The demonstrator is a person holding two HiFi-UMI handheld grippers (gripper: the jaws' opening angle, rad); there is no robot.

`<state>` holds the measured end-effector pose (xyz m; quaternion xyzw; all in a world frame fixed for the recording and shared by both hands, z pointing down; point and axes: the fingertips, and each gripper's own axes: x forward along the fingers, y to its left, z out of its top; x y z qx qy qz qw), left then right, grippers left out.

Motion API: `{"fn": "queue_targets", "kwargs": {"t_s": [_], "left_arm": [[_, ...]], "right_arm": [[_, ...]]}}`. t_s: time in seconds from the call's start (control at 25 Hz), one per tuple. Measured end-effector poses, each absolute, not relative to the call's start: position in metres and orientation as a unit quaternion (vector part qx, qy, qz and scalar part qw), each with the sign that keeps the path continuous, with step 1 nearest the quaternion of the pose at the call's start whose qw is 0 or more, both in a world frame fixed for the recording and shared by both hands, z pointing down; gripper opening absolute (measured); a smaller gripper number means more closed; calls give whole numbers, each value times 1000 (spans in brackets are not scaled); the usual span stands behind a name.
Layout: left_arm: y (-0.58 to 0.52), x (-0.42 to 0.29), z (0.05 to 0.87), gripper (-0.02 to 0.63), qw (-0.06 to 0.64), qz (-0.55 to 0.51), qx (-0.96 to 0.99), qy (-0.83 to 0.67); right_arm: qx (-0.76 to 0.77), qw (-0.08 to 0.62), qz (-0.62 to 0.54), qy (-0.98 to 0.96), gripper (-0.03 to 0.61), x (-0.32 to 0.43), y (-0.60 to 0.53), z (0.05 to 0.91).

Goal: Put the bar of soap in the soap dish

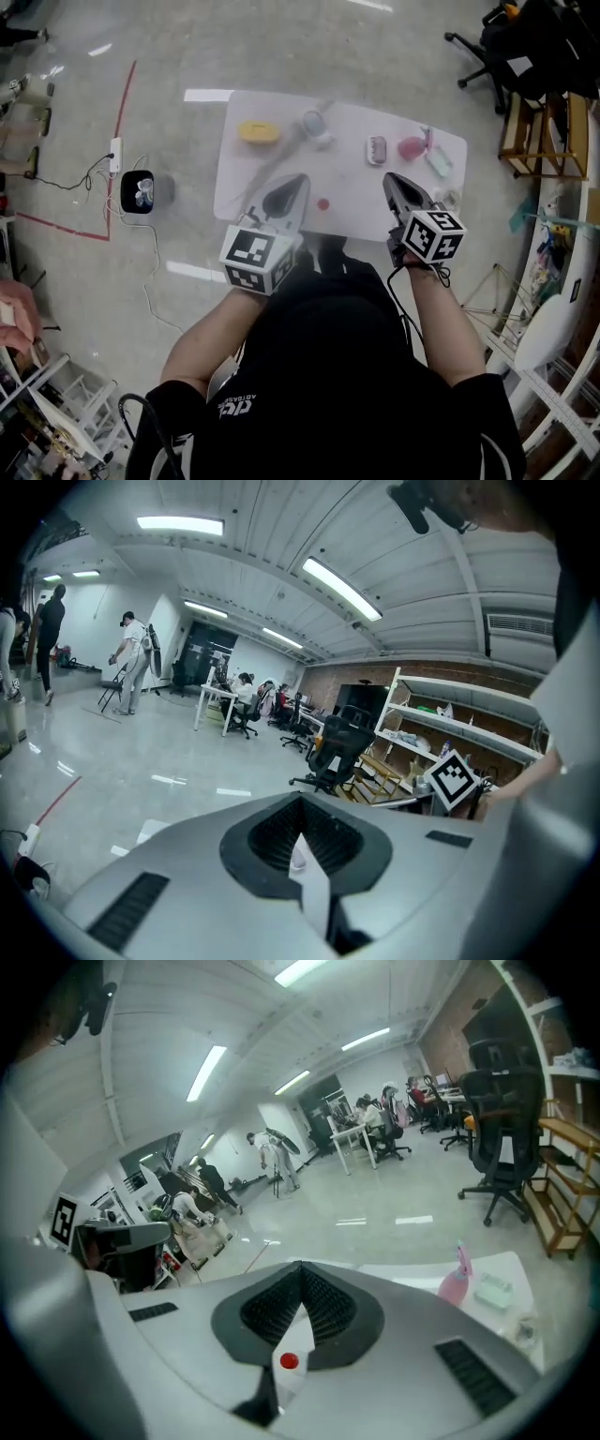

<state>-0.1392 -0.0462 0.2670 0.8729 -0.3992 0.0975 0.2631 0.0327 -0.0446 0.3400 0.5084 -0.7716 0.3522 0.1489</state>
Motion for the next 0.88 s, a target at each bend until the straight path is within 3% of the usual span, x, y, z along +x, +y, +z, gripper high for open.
{"fn": "queue_targets", "kwargs": {"t_s": [0.36, 0.88], "left_arm": [[-41, -152, 233, 9, 213, 96, 892, -387], [-24, -156, 194, 9, 149, 105, 882, -435]], "right_arm": [[526, 86, 328, -780, 15, 16, -23, 271], [540, 90, 160, -821, 15, 17, 20, 179]]}}
